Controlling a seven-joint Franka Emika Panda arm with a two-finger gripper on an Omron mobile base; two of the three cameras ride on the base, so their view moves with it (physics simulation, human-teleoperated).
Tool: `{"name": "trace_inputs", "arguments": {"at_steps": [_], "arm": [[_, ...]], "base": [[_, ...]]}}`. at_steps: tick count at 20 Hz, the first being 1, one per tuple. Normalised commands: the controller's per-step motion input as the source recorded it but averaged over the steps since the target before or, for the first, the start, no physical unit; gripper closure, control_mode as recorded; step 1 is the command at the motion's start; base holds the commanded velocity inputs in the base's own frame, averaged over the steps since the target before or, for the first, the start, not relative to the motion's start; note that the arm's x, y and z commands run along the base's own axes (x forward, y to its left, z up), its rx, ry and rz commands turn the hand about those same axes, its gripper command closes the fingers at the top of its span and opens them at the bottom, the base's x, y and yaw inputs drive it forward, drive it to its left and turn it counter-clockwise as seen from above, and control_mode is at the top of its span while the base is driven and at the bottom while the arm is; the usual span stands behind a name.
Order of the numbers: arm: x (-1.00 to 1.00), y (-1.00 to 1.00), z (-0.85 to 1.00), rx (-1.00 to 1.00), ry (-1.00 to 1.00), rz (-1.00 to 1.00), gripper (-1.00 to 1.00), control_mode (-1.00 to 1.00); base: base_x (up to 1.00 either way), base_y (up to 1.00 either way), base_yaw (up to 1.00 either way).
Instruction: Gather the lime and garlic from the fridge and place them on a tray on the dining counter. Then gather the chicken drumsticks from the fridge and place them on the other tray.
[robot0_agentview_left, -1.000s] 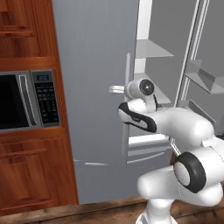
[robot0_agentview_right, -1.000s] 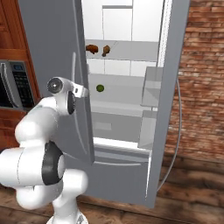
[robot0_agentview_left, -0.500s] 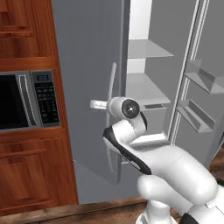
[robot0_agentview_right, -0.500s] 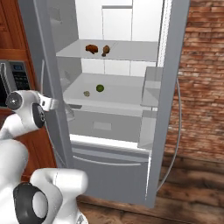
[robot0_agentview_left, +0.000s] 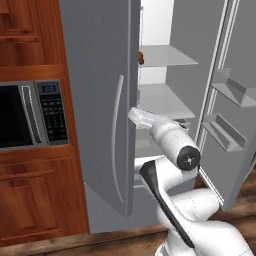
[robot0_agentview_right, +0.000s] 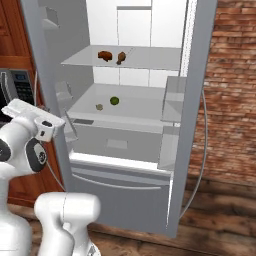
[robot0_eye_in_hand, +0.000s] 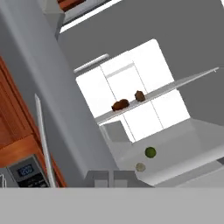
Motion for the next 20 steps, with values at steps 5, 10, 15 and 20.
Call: {"name": "trace_inputs", "arguments": {"at_steps": [5,10,15,20], "arm": [[-0.86,-0.89,0.87,0.42,-0.04,0.01,1.00,-1.00],[-0.01,-0.04,0.00,0.54,0.35,0.16,1.00,-1.00],[0.07,0.00,-0.06,0.45,0.48,0.17,1.00,-1.00],[0.06,-0.17,-0.15,0.33,0.18,0.22,1.00,-1.00]], "base": [[0.00,0.00,0.00],[0.00,0.00,0.00],[0.00,0.00,0.00],[0.00,0.00,0.00]]}}
